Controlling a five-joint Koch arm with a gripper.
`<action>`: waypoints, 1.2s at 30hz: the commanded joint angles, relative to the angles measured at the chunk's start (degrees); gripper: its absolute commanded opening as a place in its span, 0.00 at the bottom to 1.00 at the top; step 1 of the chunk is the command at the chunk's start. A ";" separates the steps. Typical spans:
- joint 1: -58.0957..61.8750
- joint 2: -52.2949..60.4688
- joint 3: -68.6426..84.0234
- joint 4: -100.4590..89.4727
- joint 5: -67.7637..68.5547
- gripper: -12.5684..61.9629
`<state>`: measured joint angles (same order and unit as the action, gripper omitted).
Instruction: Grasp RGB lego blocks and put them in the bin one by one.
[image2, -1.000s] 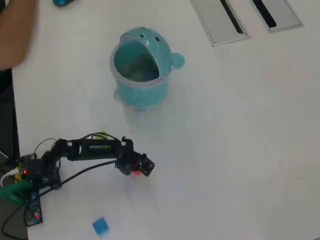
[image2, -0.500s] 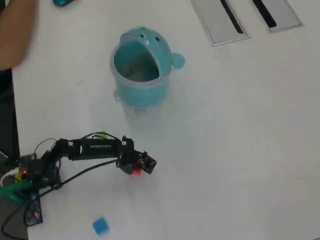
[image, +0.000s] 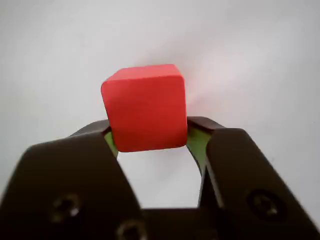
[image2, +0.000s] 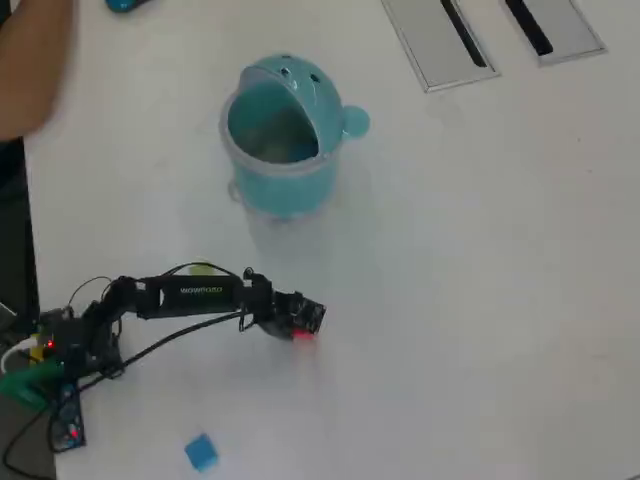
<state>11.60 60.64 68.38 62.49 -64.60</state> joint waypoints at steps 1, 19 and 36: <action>-0.53 6.06 -4.04 -5.63 -3.96 0.32; -8.53 43.33 30.59 -42.98 -18.11 0.24; -24.17 57.04 40.69 -51.50 -22.32 0.24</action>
<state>-12.48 115.49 111.97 16.96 -86.22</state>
